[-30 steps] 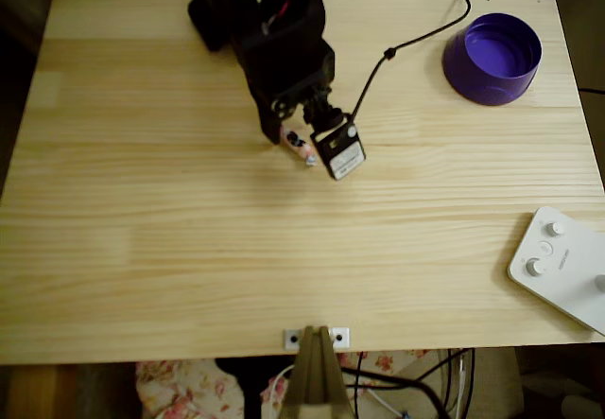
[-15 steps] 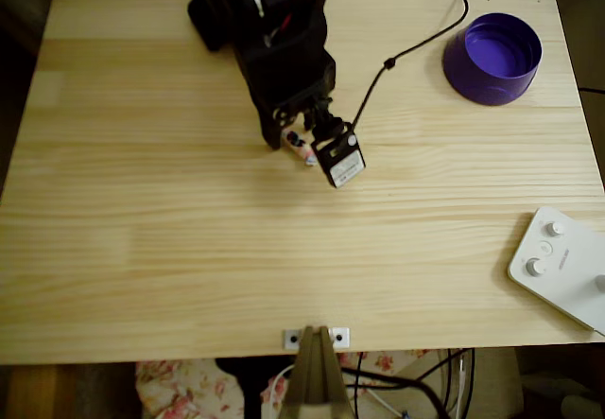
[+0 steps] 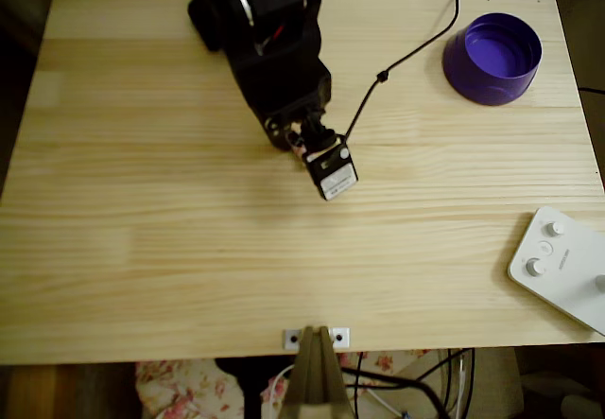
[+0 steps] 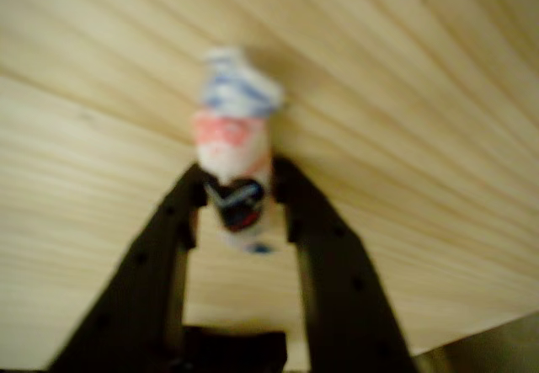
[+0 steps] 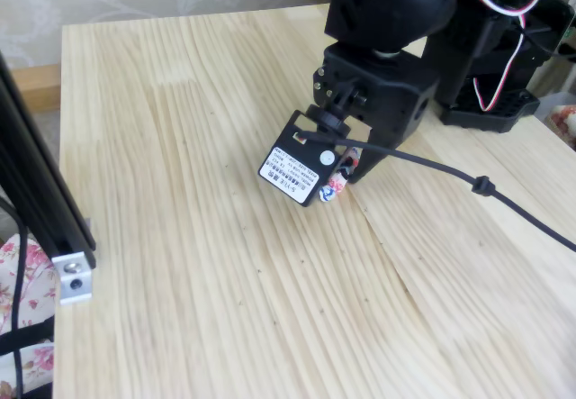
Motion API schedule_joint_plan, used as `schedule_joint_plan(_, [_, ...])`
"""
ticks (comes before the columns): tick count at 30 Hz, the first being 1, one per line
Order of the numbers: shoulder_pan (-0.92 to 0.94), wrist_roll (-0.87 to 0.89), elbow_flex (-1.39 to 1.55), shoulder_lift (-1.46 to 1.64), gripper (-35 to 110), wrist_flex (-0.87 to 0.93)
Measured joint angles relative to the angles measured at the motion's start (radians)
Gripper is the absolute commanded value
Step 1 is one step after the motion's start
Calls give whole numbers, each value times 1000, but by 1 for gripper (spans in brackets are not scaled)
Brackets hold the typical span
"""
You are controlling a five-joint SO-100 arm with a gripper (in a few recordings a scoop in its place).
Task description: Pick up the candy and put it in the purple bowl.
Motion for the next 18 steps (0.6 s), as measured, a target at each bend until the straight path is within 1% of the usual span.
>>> schedule_joint_plan(5, [11, -6, 0, -2, 0, 0])
schedule_joint_plan(13, [26, -12, 0, 15, 0, 3])
schedule_joint_plan(18, [34, -2, 2, 75, 0, 71])
